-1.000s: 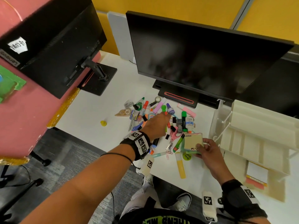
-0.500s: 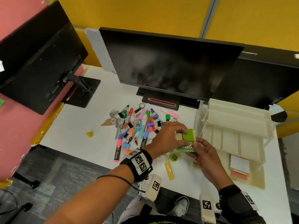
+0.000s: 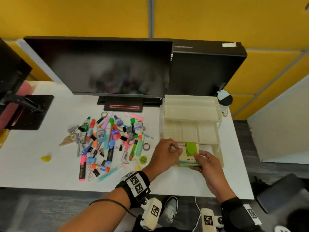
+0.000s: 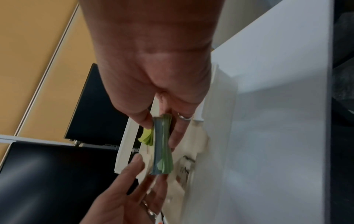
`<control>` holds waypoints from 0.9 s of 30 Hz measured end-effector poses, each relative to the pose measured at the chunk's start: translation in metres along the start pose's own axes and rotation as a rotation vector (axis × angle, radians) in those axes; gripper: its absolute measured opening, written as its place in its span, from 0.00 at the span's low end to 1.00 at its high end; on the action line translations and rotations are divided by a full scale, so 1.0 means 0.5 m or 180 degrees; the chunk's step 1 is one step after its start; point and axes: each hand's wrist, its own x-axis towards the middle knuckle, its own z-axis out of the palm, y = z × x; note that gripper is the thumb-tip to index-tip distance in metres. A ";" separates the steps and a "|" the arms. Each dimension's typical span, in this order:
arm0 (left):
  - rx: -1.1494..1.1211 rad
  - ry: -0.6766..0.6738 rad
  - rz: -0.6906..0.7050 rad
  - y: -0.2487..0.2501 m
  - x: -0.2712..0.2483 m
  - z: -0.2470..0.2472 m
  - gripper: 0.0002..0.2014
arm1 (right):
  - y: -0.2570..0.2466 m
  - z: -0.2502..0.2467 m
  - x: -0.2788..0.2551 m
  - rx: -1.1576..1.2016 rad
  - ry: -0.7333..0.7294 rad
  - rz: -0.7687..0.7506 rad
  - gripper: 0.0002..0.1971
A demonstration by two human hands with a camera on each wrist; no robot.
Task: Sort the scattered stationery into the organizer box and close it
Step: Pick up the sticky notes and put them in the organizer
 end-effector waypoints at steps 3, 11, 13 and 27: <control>-0.0208 -0.0410 -0.0530 0.001 0.005 0.056 0.08 | 0.012 -0.053 0.006 -0.0011 0.0226 0.0123 0.09; -0.0968 -0.0429 -0.1680 0.031 0.041 0.159 0.11 | 0.018 -0.111 0.035 0.0141 0.0439 0.0296 0.10; -0.0920 -0.0387 -0.1720 0.032 0.052 0.172 0.09 | 0.017 -0.116 0.043 0.0146 0.0432 0.0338 0.10; -0.1453 0.0414 -0.1957 -0.011 0.138 0.263 0.07 | 0.034 -0.106 0.048 -0.0900 0.0599 0.0078 0.11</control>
